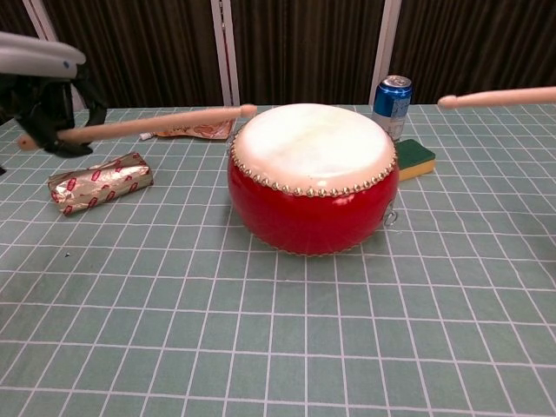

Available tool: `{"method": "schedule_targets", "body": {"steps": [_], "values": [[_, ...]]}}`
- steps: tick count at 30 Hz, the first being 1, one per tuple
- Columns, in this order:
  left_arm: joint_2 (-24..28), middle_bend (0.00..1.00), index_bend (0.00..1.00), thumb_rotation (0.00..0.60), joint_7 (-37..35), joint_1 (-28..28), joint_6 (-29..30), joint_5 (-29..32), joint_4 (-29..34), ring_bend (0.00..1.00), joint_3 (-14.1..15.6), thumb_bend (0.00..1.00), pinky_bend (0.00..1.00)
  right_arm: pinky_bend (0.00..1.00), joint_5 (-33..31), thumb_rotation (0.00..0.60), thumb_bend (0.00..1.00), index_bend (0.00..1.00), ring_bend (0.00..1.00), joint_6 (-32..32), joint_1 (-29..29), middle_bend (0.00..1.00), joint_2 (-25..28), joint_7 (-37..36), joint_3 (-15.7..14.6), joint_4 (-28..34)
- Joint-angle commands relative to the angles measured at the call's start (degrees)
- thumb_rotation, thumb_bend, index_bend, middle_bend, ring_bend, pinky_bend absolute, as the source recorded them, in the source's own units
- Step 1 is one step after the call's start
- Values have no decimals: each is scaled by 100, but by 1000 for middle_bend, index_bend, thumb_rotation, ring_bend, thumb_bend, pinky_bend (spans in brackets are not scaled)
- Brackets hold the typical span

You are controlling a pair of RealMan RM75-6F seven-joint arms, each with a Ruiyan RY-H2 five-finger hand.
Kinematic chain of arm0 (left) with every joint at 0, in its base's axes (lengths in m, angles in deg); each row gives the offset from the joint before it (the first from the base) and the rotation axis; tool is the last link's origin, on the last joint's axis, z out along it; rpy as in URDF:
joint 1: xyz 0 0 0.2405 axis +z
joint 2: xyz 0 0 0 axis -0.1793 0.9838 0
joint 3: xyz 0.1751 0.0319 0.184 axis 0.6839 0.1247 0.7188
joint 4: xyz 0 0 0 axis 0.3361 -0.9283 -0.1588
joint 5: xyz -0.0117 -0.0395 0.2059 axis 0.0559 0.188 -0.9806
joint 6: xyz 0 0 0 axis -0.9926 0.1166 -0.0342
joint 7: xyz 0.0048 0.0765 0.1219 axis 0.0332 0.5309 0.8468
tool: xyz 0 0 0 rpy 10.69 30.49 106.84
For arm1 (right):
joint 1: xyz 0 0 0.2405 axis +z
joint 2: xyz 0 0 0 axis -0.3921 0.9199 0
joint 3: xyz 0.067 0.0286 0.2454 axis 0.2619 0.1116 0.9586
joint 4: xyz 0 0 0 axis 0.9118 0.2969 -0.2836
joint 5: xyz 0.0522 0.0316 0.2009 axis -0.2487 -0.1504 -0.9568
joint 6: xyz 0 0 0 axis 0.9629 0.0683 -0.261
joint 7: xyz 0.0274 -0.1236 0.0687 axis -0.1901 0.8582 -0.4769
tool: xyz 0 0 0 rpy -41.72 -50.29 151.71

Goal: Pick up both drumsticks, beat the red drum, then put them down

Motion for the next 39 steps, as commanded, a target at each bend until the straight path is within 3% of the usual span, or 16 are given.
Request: {"method": "schedule_targets", "body": {"steps": [1, 10, 20, 28, 39], "values": [[-35, 1000, 779, 600, -327, 277, 105, -359, 62, 1000, 226, 550, 1000, 1000, 236, 600, 543, 991, 1000, 33, -172, 1000, 24, -119, -200, 41], [-212, 1000, 777, 600, -796, 728, 273, -1116, -22, 1000, 557, 550, 1000, 1000, 621, 600, 543, 992, 1000, 133, -509, 1000, 52, -512, -539, -11], [-949, 1000, 772, 600, -773, 956, 412, -1549, -510, 1000, 822, 549, 1000, 1000, 448, 600, 542, 991, 1000, 750, -649, 1000, -64, -758, -807, -429], [-1382, 1000, 773, 600, -450, 926, 368, -1441, -878, 1000, 888, 542, 1000, 1000, 358, 600, 542, 992, 1000, 992, -636, 1000, -170, -509, -896, -482], [-1563, 1000, 757, 600, -45, 710, -57, -1041, -1351, 1000, 906, 490, 1000, 1000, 248, 600, 542, 991, 1000, 1158, -584, 1000, -390, -155, -901, -585]]}}
